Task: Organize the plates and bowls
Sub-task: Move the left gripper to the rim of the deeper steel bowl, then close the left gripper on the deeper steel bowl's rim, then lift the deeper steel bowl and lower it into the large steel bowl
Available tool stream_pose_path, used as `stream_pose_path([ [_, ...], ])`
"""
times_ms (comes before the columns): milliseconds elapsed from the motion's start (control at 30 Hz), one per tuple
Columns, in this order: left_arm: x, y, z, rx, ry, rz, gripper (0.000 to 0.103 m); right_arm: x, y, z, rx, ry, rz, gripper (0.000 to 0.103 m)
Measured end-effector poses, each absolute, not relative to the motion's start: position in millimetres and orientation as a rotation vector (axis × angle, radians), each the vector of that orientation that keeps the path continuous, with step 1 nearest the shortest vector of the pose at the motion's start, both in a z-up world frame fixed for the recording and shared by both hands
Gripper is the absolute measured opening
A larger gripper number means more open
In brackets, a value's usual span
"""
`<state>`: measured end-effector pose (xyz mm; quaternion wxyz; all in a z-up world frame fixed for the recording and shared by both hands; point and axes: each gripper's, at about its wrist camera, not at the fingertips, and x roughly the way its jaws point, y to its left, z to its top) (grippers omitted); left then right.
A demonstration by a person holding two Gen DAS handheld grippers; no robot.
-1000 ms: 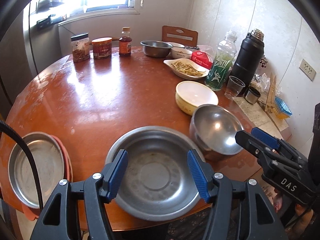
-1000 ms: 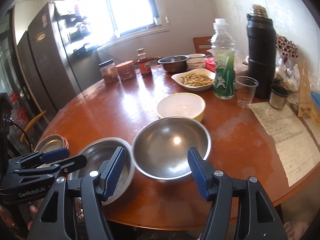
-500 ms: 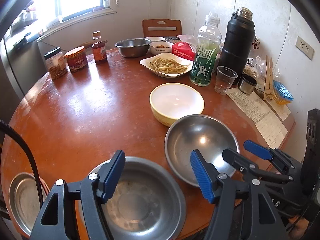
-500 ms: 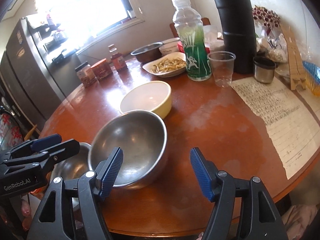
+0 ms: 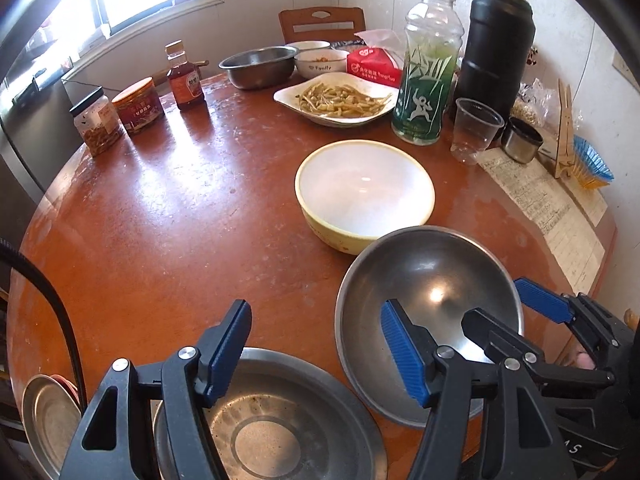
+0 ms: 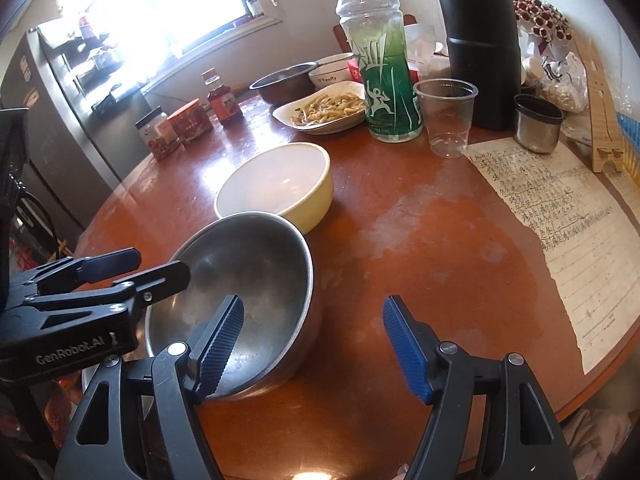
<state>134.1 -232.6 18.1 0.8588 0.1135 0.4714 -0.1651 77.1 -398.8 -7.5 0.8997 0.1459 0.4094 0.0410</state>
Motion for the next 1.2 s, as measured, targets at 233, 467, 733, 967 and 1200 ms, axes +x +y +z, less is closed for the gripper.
stream_pose_path([
  [233, 136.6, -240.2, 16.6, 0.230, 0.999, -0.396, 0.044, 78.7, -396.4, -9.2, 0.262, 0.843, 0.099, 0.045],
  [467, 132.3, -254.8, 10.5, 0.244, 1.012, -0.431, 0.033, 78.5, -391.4, -7.4, 0.269, 0.826, 0.136, 0.033],
  [733, 131.2, -255.1, 16.3, 0.202, 1.008, -0.440, 0.033, 80.4, -395.8, -2.5, 0.300, 0.822, 0.090, 0.032],
  [967, 130.0, -238.3, 39.6, 0.157, 0.961, -0.425, 0.033, 82.3, -386.5, 22.7, 0.285, 0.772, 0.106, 0.032],
  [1200, 118.3, -202.6, 70.7, 0.096, 0.898, -0.403, 0.033, 82.2, -361.0, 59.7, 0.256, 0.695, 0.164, 0.032],
])
